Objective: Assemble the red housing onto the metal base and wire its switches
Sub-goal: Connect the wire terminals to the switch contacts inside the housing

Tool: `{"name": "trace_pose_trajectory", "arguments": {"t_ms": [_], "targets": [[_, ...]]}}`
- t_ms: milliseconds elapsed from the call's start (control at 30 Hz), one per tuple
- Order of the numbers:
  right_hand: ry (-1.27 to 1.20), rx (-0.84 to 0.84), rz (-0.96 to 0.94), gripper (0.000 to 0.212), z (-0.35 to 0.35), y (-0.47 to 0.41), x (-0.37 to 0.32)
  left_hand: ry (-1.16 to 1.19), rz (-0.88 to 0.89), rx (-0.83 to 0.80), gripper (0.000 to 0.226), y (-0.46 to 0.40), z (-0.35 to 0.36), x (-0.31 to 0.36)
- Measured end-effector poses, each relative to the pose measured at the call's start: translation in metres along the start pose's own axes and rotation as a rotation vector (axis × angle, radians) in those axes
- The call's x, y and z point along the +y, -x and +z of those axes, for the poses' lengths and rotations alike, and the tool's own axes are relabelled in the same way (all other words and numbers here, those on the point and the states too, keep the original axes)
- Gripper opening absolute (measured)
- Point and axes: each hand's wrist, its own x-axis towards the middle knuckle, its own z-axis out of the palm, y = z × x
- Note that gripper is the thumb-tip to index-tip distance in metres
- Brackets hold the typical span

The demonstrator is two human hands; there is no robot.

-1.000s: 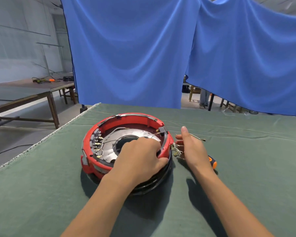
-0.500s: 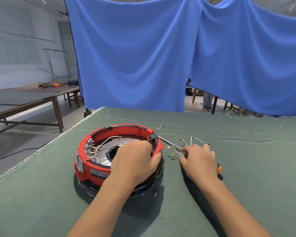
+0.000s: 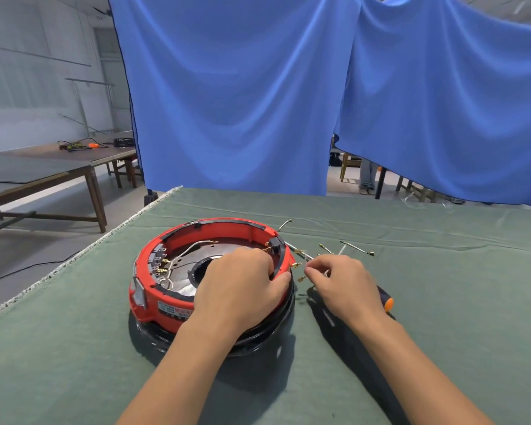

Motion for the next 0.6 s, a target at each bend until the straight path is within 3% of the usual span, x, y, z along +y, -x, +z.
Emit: {"name": "trace_pose_trajectory", "arguments": {"t_ms": [67,133,200,400,600], "targets": [[-0.031,0.086,-0.024,0.014,0.000,0.001,-0.002,-0.004,-0.009,-0.002,0.049,0.000,0.000,0.000],[-0.051,0.225,0.043,0.014,-0.006,-0.003,0.002,-0.001,-0.023,-0.012,0.049,0.001,0.001,0.000],[0.031,0.262,0.109,0.015,-0.012,-0.013,0.010,0.006,-0.029,-0.015,0.051,0.001,0.001,0.001],[0.157,-0.065,0.370,0.027,-0.010,-0.051,0.044,-0.012,-0.014,-0.022,0.053,-0.004,0.003,0.003],[0.255,-0.291,0.275,0.033,-0.009,-0.073,0.046,-0.030,-0.040,-0.032,0.053,-0.006,0.004,0.003]]}}
